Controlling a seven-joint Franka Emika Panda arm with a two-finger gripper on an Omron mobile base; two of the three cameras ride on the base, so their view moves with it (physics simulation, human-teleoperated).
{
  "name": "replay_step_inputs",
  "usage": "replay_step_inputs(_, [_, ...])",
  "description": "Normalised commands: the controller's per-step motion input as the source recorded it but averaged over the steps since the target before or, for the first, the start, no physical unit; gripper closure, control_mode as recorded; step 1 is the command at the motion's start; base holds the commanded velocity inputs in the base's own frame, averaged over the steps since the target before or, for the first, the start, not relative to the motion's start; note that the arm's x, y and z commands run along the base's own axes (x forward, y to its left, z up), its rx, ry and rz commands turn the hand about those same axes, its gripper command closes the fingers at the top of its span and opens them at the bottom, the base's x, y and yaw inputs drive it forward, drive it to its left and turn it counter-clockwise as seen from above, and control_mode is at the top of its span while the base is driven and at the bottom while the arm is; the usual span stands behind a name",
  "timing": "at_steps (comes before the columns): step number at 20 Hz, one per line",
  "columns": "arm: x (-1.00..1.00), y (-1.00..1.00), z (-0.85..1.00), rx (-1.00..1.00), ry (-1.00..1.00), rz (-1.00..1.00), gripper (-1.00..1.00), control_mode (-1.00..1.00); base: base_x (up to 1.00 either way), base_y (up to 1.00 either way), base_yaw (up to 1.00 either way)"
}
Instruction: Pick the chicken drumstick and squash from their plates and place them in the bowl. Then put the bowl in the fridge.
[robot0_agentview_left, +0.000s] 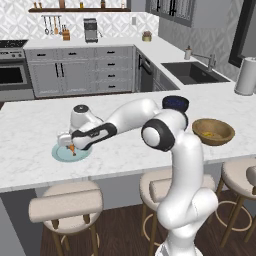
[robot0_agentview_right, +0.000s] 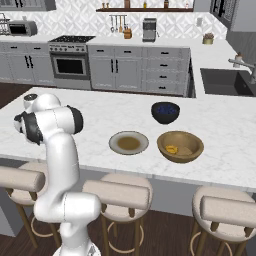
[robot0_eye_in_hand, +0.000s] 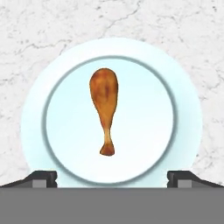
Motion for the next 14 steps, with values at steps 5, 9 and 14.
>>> replay_step_inputs(5, [0.31, 0.00, -0.17, 0.00, 0.00, 0.00, -1.00, -1.00, 0.00, 0.00, 0.00])
replay_step_inputs(9, [0.21, 0.04, -0.30, 0.00, 0.00, 0.00, -1.00, -1.00, 0.00, 0.00, 0.00])
replay_step_inputs(14, [0.21, 0.14, -0.26, 0.00, 0.00, 0.00, -1.00, -1.00, 0.00, 0.00, 0.00])
